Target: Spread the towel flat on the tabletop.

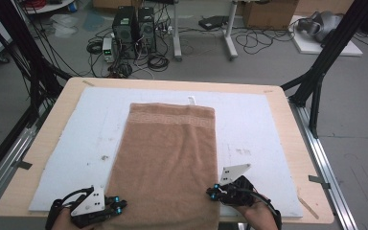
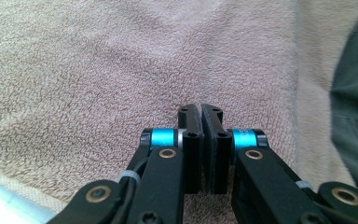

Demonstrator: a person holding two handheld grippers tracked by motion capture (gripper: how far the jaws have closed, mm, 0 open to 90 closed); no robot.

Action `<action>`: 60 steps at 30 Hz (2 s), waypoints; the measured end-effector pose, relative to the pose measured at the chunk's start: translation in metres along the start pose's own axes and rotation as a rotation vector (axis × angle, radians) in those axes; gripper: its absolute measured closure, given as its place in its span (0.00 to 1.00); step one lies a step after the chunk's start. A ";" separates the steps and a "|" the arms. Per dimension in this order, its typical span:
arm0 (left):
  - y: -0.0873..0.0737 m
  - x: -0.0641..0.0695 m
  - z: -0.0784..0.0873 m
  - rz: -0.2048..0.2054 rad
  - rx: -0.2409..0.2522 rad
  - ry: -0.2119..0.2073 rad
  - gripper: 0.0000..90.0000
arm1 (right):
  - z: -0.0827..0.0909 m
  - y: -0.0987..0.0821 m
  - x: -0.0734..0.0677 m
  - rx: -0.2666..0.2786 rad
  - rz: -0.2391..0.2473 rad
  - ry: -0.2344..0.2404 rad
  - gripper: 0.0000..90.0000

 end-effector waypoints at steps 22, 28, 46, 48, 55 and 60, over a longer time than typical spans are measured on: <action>-0.008 -0.002 0.006 0.022 0.004 0.025 0.95 | -0.013 0.001 -0.033 -0.056 0.140 0.090 0.97; 0.000 0.013 0.005 -0.002 0.011 -0.013 0.94 | 0.003 -0.009 -0.036 -0.034 0.114 0.119 0.97; -0.018 -0.005 0.022 0.066 -0.006 0.067 0.82 | 0.002 -0.016 -0.038 -0.015 0.083 0.112 0.83; -0.015 -0.010 0.023 0.081 0.002 0.084 0.79 | 0.005 -0.014 -0.035 0.008 0.062 0.092 0.79; -0.001 -0.031 0.018 0.141 0.023 0.113 0.68 | 0.022 0.001 -0.016 0.089 0.000 -0.006 0.65; 0.009 -0.047 0.015 0.174 0.037 0.125 0.62 | 0.038 0.011 0.003 0.171 -0.048 -0.056 0.52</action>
Point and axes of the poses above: each handheld gripper's, and its own axes: z roughly backward along the jaws, y roughly out of its top, x roughly to its right, the point moved 3 cm from there along -z, roughly forward along the jaws, and after that the axes turned 13 degrees about y, right-handed, at the moved point
